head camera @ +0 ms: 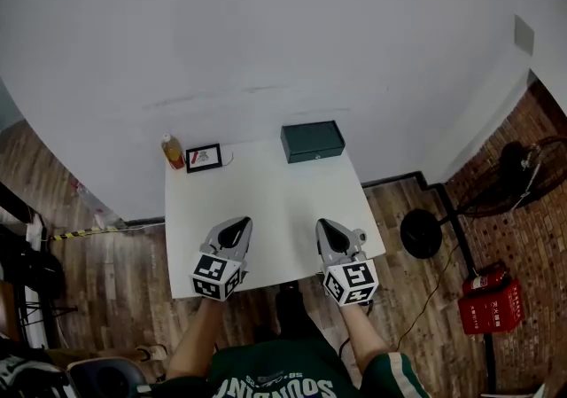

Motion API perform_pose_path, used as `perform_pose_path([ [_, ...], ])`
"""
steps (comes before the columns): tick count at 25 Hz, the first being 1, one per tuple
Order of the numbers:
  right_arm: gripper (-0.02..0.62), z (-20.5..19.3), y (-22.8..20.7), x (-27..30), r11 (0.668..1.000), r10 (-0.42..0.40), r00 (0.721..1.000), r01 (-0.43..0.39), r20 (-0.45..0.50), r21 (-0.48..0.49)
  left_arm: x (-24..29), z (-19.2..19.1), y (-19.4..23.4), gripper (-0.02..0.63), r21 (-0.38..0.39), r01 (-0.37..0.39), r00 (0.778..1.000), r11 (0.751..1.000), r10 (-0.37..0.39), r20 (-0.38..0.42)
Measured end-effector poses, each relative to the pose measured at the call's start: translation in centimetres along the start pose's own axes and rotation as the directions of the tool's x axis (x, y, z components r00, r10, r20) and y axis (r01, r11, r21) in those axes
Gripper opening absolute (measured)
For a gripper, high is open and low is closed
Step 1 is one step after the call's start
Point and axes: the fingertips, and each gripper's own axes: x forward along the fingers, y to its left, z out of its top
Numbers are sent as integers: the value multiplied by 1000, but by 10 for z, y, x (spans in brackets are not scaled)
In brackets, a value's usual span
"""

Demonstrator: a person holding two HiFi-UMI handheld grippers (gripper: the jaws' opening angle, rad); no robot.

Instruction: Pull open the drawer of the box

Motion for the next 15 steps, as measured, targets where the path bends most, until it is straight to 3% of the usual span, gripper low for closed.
perform_pose_path([
  [15,2,15,-97,135,999,28,999,-27,-25,19,144,25,69,52,-11,-23,999,1000,22,-48],
])
